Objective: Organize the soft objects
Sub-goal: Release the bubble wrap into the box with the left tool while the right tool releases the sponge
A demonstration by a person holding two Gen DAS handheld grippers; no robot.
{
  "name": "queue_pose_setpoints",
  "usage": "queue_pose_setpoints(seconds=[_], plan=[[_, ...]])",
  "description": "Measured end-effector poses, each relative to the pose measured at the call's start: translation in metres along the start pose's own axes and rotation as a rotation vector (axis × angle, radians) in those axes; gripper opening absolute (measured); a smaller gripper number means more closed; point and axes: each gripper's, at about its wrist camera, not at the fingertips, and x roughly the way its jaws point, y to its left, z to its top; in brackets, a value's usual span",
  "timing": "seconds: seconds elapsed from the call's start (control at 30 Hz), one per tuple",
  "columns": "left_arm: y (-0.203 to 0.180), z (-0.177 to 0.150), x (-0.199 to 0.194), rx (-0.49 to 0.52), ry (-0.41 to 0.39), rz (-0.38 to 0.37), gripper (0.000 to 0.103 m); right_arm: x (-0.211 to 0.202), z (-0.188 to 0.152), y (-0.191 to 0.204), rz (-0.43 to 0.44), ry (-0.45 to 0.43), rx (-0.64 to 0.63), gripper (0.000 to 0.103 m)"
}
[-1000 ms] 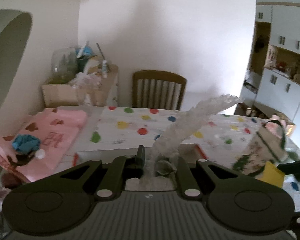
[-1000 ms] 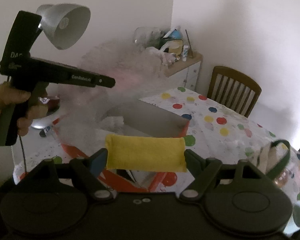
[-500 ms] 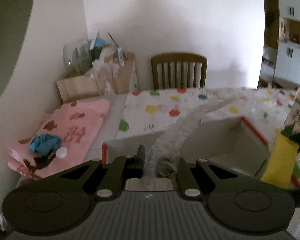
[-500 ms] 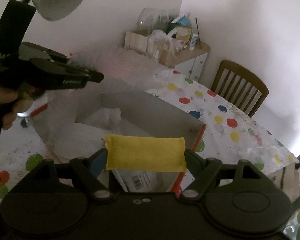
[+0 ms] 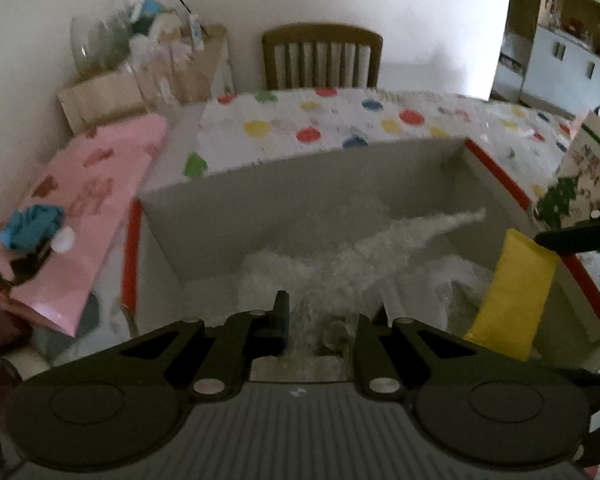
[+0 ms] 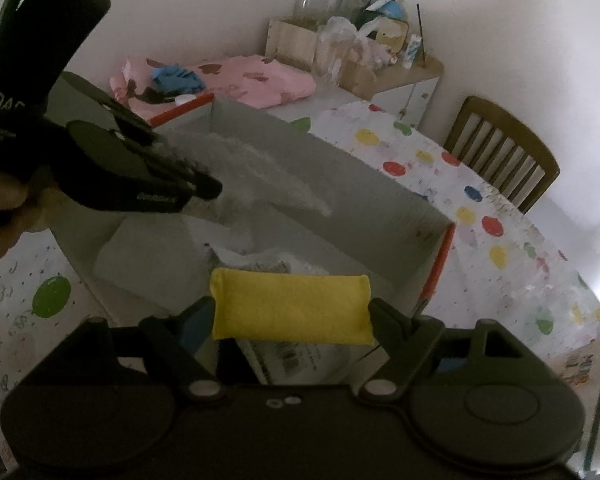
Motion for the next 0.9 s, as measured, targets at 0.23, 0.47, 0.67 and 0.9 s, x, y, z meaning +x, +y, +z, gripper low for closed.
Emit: queue_pose_setpoints(seconds=[0.23,0.47,0.67,0.9], plan=[[-0.001,-0.005,0.006,-0.002,0.068,-0.002,0.009,0.006,-0.008,0.001,-0.007,0.02,0.015,0.082],[-0.007,-0.009,0.001,0.031,0.083,-0.029,0.012,0.004,-0.011,-0.003,-0.008,0.02,0.052,0.084],[-0.011,-0.012,-0.002,0.048,0.081,-0.051,0.031,-0.001,-0.011,0.0,-0.009,0.005,0.037,0.086],[-0.009,-0.014,-0.012,0.021,0.062,-0.077,0.069,-0.018,-0.013,0.003,-0.017,-0.033,0.034,0.089]])
